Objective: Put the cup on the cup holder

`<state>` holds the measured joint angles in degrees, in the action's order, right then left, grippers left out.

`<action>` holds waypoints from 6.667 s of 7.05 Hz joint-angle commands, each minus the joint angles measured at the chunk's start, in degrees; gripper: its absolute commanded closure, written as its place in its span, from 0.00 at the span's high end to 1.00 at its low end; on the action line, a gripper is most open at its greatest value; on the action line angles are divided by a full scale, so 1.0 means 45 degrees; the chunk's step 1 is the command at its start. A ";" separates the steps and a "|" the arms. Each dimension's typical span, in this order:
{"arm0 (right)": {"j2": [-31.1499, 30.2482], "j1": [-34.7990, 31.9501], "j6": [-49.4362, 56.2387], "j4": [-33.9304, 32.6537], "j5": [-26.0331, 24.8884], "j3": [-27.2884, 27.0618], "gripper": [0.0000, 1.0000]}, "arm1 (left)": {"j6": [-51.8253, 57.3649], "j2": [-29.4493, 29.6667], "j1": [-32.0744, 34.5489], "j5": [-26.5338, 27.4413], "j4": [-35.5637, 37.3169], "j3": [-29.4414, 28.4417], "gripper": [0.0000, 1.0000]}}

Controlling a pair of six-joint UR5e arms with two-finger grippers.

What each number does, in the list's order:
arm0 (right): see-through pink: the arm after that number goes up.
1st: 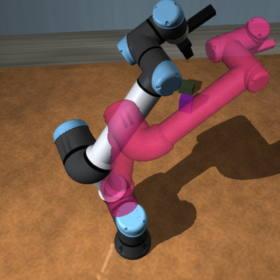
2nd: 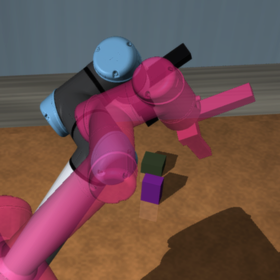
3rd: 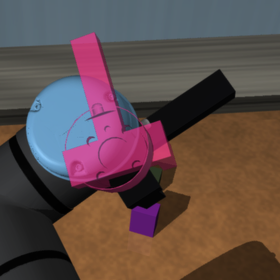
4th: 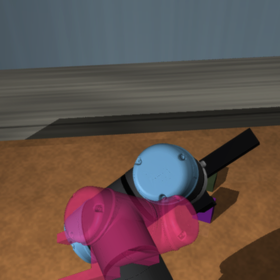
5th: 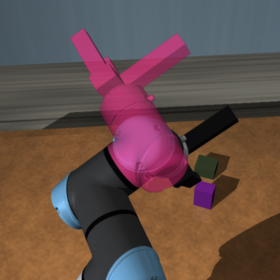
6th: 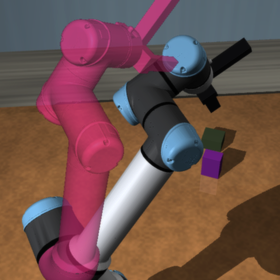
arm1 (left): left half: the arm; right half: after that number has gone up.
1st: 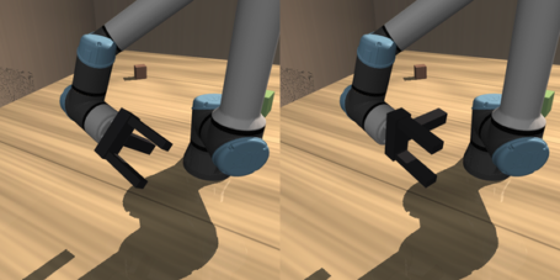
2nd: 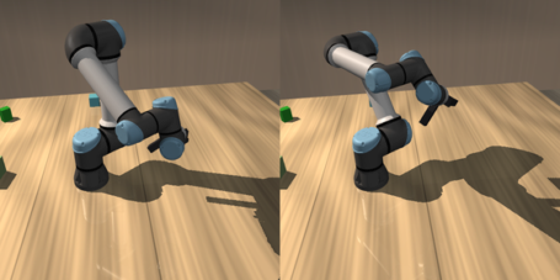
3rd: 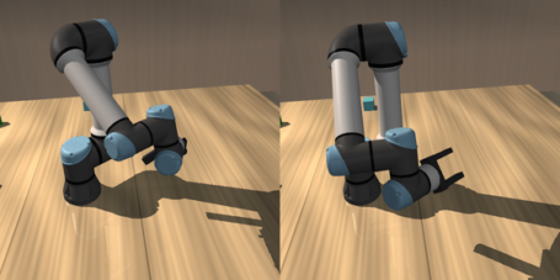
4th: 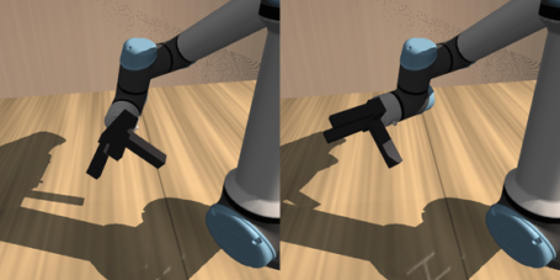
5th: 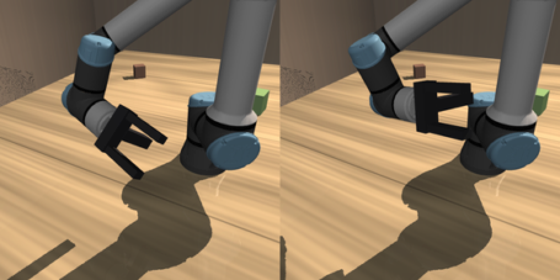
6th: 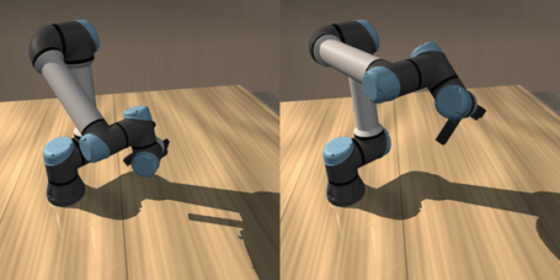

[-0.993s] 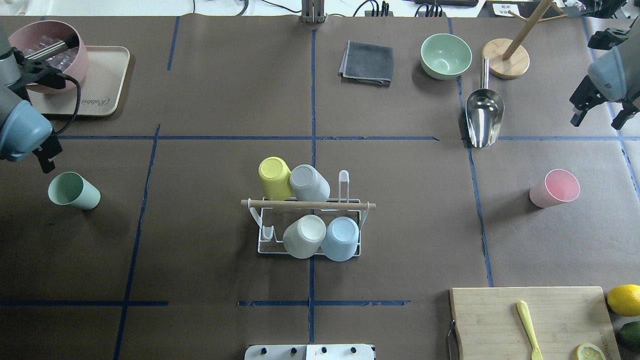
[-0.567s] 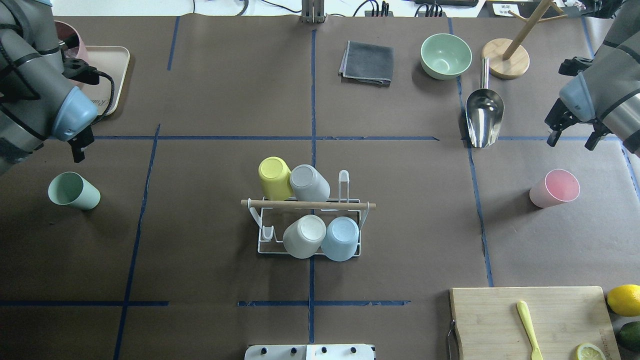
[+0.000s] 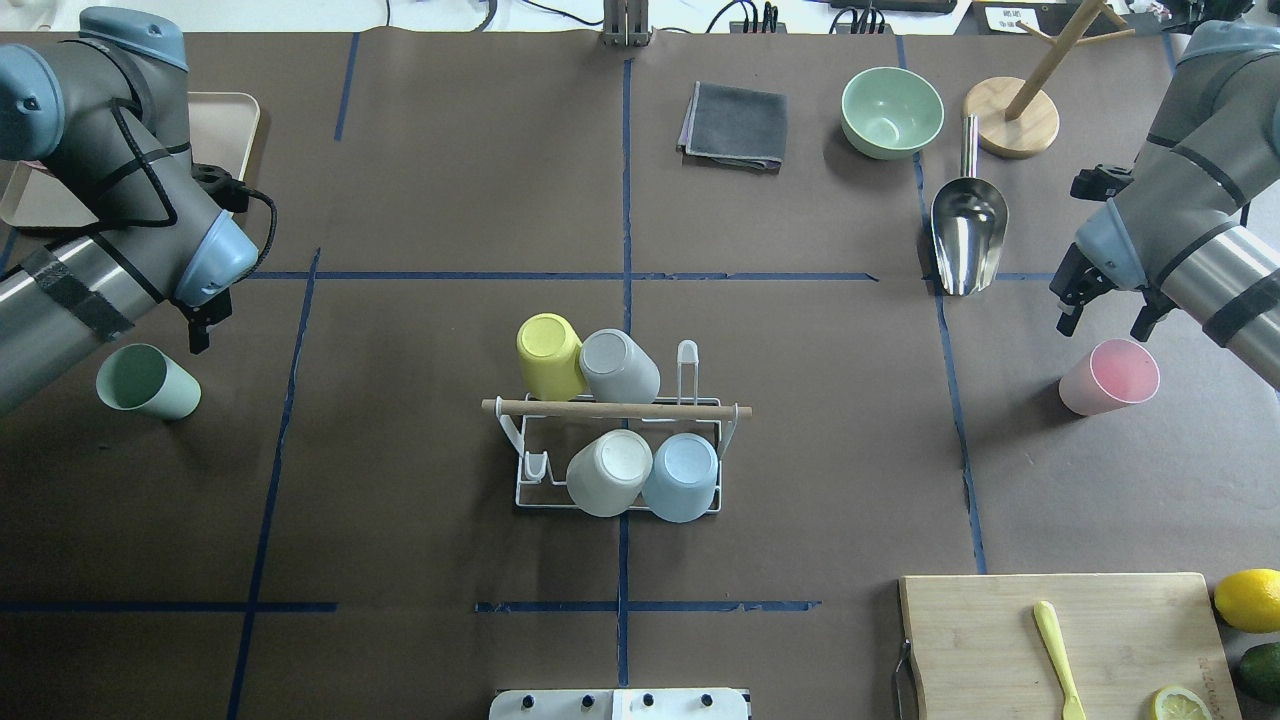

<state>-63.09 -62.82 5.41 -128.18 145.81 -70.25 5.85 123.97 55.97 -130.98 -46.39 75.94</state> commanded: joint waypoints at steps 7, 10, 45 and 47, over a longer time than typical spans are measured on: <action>-0.0336 0.1089 0.0419 0.0047 -0.0332 0.0416 1.00 | 0.0438 0.0088 -0.0621 -0.0073 -0.0765 -0.1874 1.00; -0.0297 0.0818 0.0556 0.0008 -0.1073 0.0417 0.03 | 0.0439 0.0049 -0.0720 -0.0112 -0.0649 -0.2325 1.00; -0.0102 0.2159 -0.9631 2.9295 -0.7044 -0.2982 0.00 | -0.3839 -0.3623 -0.5421 0.6268 -2.4387 0.8026 0.06; -0.0024 0.3427 -0.9698 3.1170 -0.9032 -0.3040 0.00 | -0.4381 -0.3623 -0.6396 0.7788 -2.6360 0.7987 0.06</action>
<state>-63.49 -50.70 -37.59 7.10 110.58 -83.85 -12.33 107.76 30.21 -100.37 -159.60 112.01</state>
